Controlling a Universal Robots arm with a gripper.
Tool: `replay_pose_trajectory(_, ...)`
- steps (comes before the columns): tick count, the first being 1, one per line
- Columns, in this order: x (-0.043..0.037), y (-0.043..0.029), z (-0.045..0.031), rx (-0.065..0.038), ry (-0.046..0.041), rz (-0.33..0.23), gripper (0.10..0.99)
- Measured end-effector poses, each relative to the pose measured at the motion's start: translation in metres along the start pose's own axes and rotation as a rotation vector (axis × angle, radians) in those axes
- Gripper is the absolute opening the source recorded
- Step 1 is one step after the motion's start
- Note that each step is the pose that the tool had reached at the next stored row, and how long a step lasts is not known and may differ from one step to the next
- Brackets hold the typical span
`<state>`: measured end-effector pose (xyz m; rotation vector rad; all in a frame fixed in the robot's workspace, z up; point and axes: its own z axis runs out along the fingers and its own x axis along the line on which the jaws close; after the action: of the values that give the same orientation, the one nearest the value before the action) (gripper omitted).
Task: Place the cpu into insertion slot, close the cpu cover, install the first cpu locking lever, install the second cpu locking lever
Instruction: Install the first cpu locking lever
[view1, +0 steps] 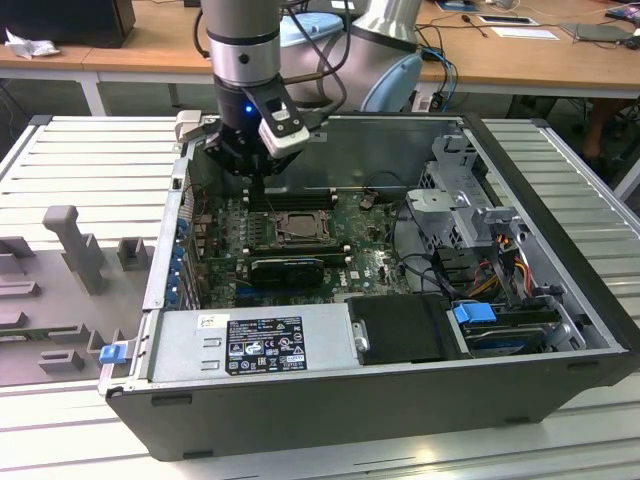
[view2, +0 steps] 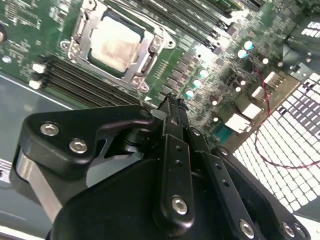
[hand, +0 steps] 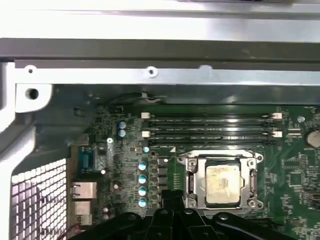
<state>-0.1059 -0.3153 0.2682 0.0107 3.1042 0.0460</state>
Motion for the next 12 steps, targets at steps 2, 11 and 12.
replay_pose_trajectory(2, 0.0043, 0.0022, 0.0024, 0.0, 0.0002, 0.0, 0.106)
replay_pose_trajectory(11, 0.0132, 0.022, 0.0113, -0.002, 0.0003, 0.0, 0.106)
replay_pose_trajectory(12, 0.0132, 0.0251, 0.0118, -0.002, 0.0003, 0.0, 0.106)
